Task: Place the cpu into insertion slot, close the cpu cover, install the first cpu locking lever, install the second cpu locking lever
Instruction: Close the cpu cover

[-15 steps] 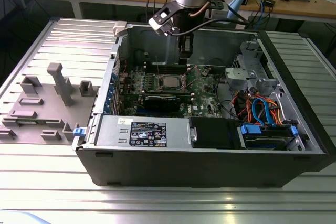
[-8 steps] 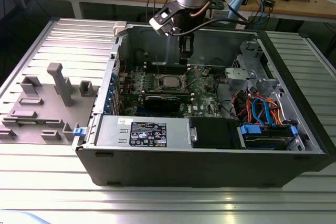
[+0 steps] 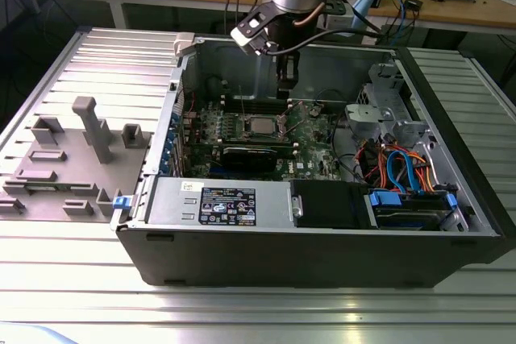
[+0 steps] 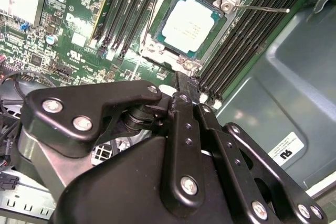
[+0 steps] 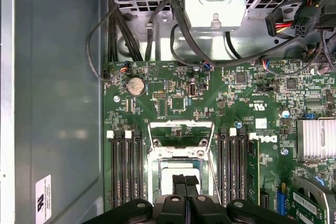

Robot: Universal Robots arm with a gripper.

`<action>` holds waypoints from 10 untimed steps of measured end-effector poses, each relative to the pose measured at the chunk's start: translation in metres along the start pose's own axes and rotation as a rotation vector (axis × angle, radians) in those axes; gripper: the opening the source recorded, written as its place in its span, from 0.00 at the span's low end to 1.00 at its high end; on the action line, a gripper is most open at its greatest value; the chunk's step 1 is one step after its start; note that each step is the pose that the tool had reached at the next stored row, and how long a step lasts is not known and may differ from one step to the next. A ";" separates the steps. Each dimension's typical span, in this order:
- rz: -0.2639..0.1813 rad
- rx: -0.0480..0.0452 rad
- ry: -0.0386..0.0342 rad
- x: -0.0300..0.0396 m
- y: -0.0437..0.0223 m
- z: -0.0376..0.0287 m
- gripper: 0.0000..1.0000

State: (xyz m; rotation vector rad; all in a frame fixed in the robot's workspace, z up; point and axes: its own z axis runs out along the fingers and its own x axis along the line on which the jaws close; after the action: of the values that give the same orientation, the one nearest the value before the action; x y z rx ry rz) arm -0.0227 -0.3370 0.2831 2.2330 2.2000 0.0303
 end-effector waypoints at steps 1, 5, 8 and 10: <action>0.000 0.0000 0.0000 0.0000 0.0002 0.0000 0.11; 0.000 0.0000 0.0001 0.0000 0.0011 0.0000 0.11; 0.000 0.0000 0.0001 0.0000 0.0020 0.0001 0.11; 0.000 0.0000 0.0001 0.0000 0.0026 0.0001 0.11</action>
State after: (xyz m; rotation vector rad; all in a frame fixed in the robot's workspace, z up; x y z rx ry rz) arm -0.0202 -0.3370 0.2830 2.2331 2.2001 0.0305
